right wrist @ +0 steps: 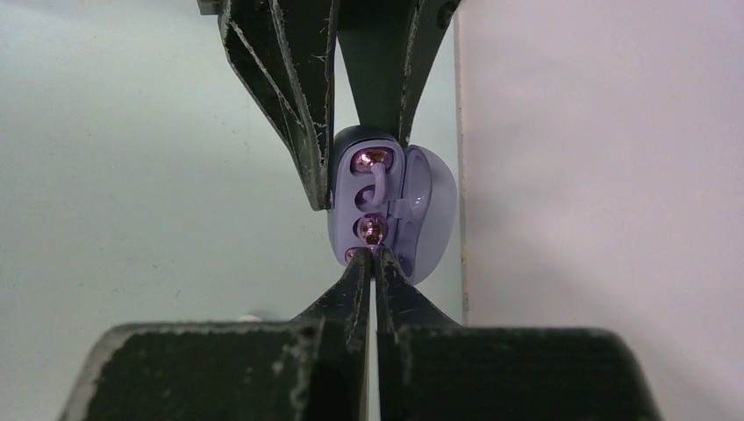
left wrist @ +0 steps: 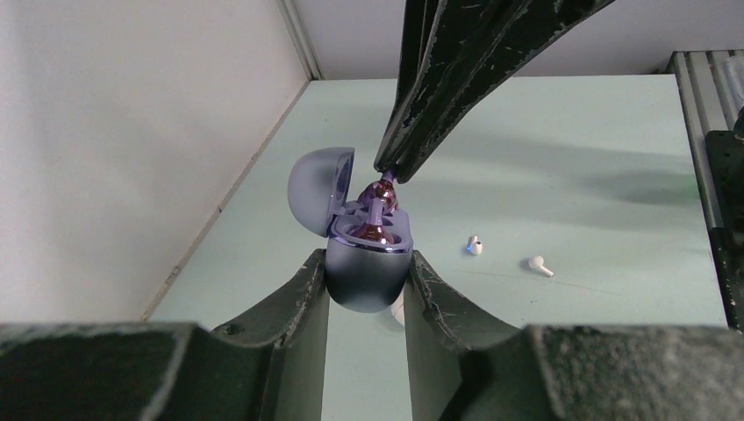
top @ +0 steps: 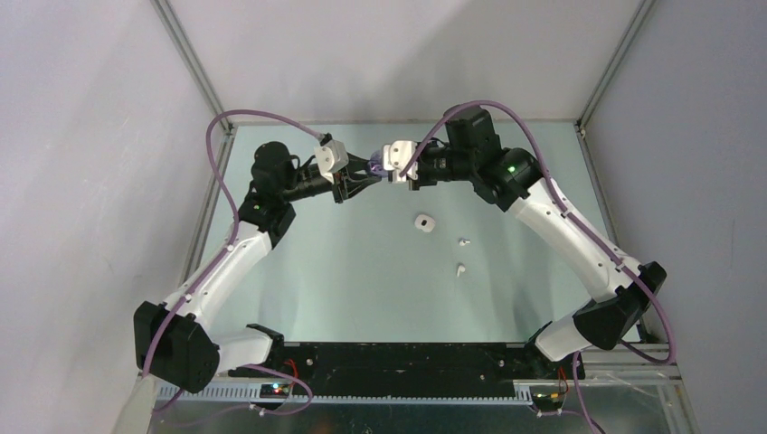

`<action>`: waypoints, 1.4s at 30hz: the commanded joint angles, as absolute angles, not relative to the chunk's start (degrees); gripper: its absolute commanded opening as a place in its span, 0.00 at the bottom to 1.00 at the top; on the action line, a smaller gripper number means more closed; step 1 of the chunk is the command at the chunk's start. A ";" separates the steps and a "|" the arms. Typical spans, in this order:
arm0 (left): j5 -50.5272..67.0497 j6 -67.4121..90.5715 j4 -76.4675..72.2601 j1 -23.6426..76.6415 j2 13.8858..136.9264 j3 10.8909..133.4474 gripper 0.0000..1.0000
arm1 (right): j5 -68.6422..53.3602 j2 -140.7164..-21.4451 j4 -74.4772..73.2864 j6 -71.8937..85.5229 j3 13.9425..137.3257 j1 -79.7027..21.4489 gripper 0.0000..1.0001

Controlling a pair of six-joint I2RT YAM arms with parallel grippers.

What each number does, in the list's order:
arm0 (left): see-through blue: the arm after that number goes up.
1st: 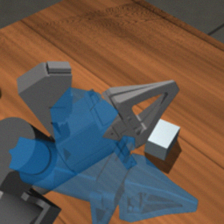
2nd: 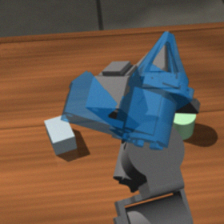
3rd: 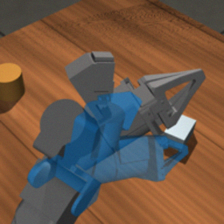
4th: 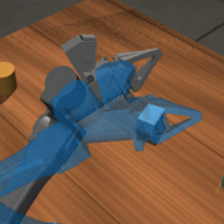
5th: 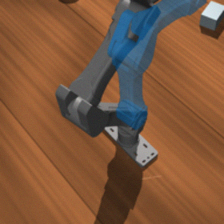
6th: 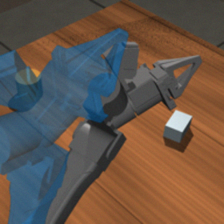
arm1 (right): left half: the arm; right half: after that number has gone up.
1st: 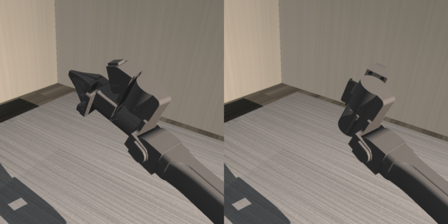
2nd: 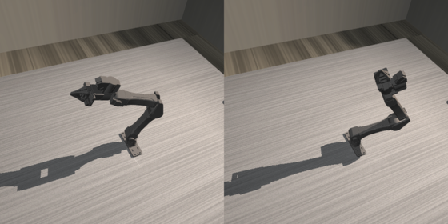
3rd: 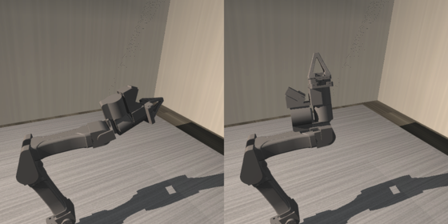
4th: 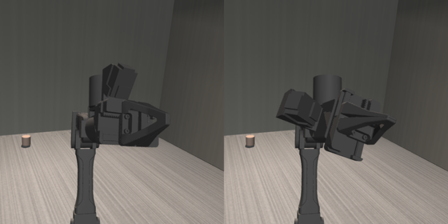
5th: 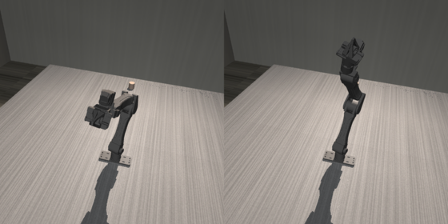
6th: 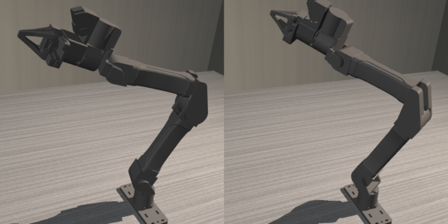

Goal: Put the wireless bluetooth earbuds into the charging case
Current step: Adjust the right earbud in the right side groove of the charging case.

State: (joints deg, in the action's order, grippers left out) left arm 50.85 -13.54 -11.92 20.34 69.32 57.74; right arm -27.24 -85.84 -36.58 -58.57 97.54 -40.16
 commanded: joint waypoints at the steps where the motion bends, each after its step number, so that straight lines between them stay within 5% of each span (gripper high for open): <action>1: 51.14 -13.21 -15.85 20.04 66.64 57.90 0.00 | -24.91 -86.72 -37.96 -59.23 99.46 -40.57 0.00; 23: 51.45 -13.04 -15.99 20.05 67.19 58.22 0.00 | -24.91 -87.54 -37.90 -60.89 99.93 -41.73 0.00; 42: 49.91 -11.27 -16.77 19.29 69.66 57.58 0.00 | -45.43 -78.43 -26.69 -35.81 100.61 -31.55 0.52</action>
State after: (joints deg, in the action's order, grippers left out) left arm 50.26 -12.25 -14.48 19.94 69.38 57.74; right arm -37.69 -83.81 -34.83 -46.57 98.17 -34.20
